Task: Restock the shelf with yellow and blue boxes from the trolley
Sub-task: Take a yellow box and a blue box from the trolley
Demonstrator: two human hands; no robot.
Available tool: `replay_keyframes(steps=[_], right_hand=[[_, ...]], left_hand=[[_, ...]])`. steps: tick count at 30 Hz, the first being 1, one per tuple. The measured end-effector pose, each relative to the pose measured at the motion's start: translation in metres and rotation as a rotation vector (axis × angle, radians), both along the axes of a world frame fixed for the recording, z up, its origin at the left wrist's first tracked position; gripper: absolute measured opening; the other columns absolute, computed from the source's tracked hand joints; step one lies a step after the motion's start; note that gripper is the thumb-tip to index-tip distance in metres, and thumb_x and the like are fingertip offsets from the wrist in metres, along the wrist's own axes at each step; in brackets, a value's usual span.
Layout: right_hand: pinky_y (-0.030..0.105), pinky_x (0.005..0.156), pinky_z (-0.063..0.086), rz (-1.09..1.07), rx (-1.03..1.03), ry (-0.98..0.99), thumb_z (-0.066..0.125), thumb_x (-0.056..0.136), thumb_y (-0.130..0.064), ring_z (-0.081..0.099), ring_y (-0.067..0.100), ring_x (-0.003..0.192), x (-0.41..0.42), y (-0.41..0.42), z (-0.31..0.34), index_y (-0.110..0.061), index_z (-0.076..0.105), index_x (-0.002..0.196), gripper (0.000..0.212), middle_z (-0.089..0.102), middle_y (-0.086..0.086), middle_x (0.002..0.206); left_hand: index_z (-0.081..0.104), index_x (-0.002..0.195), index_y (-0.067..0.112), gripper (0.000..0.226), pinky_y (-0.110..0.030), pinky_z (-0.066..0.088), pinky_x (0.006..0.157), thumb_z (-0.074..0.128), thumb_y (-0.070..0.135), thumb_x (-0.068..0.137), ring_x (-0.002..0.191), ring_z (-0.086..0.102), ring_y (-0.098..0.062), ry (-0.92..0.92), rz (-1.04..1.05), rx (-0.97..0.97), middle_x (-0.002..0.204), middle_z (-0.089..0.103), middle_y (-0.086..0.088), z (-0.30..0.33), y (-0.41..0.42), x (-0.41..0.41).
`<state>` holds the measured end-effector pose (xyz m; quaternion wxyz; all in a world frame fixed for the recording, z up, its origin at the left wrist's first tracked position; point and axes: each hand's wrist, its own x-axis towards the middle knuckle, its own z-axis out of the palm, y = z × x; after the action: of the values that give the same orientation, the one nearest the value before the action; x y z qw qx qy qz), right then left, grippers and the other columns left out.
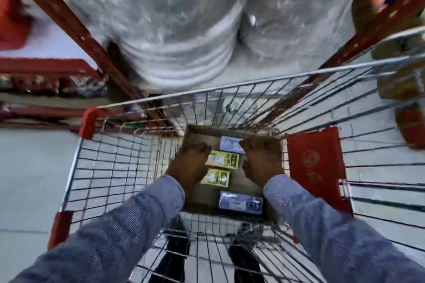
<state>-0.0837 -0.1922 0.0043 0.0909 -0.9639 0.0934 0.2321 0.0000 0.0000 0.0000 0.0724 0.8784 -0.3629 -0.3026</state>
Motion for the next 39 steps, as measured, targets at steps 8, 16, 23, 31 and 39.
replay_keyframes(steps=[8, 16, 23, 31, 39], right_hand=[[0.059, 0.091, 0.048, 0.056, -0.055, 0.003, 0.066, 0.069, 0.004, 0.051, 0.045, 0.118, 0.007, -0.006, -0.073, -0.004, 0.042, 0.139, 0.075, 0.047, 0.023, 0.142], [0.054, 0.094, 0.045, 0.054, -0.151, -0.093, 0.066, 0.067, 0.009, 0.047, 0.043, 0.118, 0.008, -0.003, -0.093, 0.002, 0.038, 0.138, 0.077, 0.049, 0.026, 0.132], [0.051, 0.094, 0.047, -0.039, -0.102, 0.056, 0.07, 0.075, -0.002, 0.043, 0.04, 0.117, 0.016, -0.004, -0.089, -0.003, 0.031, 0.138, 0.074, 0.039, 0.021, 0.131], [0.041, 0.09, 0.049, -0.22, 0.177, -0.114, 0.086, 0.063, -0.019, 0.049, 0.034, 0.109, 0.017, -0.01, 0.012, -0.01, 0.049, 0.121, 0.069, 0.044, 0.015, 0.124], [0.029, 0.053, 0.033, -0.122, 0.338, -0.555, 0.059, 0.06, -0.049, 0.058, 0.029, 0.065, 0.027, -0.012, 0.22, -0.011, 0.056, 0.071, 0.04, 0.061, 0.01, 0.068]], left_hand=[[0.037, 0.139, 0.003, 0.059, -0.045, 0.037, 0.106, 0.064, 0.009, 0.087, 0.128, 0.044, -0.038, 0.051, -0.128, 0.027, 0.142, 0.045, -0.024, -0.069, -0.015, 0.025], [0.044, 0.134, 0.01, 0.06, -0.048, 0.047, 0.094, 0.069, 0.006, 0.079, 0.117, 0.053, -0.038, 0.068, -0.238, -0.011, 0.13, 0.056, -0.02, -0.081, -0.013, 0.042], [0.048, 0.124, 0.009, 0.052, -0.043, 0.051, 0.079, 0.071, 0.028, 0.082, 0.107, 0.056, -0.032, -0.117, -0.407, 0.047, 0.123, 0.057, -0.014, -0.057, -0.014, 0.047], [0.044, 0.127, 0.017, 0.061, -0.039, 0.054, 0.074, 0.07, 0.033, 0.076, 0.098, 0.062, -0.028, -0.211, -0.452, 0.034, 0.127, 0.056, -0.007, 0.053, 0.009, 0.05], [0.057, 0.117, 0.028, 0.064, -0.022, 0.052, 0.057, 0.065, 0.056, 0.06, 0.075, 0.069, -0.016, -0.418, -0.298, -0.22, 0.1, 0.071, 0.004, 0.272, 0.067, 0.052]])
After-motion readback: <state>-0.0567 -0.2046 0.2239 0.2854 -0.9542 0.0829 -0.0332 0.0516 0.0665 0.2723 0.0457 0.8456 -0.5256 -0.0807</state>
